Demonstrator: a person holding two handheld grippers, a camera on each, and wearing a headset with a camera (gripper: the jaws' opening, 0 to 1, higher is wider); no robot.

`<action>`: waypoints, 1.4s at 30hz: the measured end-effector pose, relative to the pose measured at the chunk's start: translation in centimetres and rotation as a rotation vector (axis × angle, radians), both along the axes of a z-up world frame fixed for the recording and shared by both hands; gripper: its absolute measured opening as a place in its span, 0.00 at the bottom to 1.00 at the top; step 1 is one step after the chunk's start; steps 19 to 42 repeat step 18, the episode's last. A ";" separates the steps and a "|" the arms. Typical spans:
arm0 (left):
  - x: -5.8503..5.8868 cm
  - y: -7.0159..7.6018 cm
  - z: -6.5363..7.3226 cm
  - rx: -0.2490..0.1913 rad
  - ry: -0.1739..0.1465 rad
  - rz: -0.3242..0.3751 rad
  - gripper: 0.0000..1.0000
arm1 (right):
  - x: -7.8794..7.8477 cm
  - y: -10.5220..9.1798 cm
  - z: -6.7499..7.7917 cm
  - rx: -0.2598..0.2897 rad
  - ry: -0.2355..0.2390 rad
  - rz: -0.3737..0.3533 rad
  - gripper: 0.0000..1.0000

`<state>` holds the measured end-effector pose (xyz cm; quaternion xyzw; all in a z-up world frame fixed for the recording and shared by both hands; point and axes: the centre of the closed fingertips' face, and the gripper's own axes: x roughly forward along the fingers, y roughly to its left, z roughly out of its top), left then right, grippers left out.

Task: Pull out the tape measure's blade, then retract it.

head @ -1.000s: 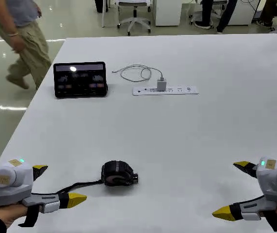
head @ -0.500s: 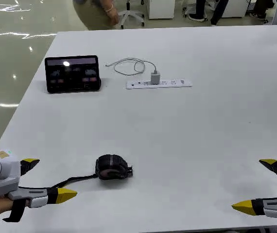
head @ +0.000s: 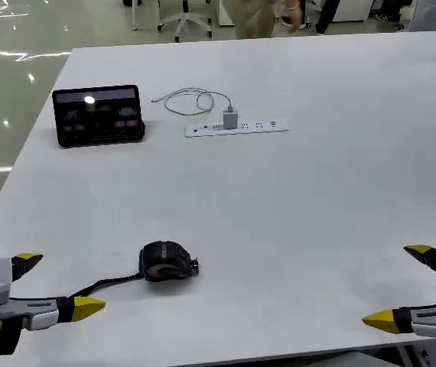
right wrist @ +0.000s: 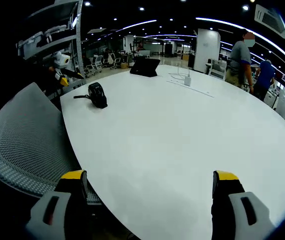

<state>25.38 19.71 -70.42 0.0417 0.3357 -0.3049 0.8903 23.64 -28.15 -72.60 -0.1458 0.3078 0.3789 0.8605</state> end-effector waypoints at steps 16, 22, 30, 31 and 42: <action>0.0 -0.5 0.0 -0.003 0.013 -0.011 1.00 | -0.1 -0.2 -0.2 0.005 0.005 -0.012 1.00; -0.1 -0.6 0.0 0.000 0.012 -0.015 1.00 | -0.3 -0.2 -0.3 0.004 0.007 -0.009 1.00; -0.1 -0.6 0.0 0.000 0.012 -0.015 1.00 | -0.3 -0.2 -0.3 0.004 0.007 -0.009 1.00; -0.1 -0.6 0.0 0.000 0.012 -0.015 1.00 | -0.3 -0.2 -0.3 0.004 0.007 -0.009 1.00; -0.1 -0.6 0.0 0.000 0.012 -0.015 1.00 | -0.3 -0.2 -0.3 0.004 0.007 -0.009 1.00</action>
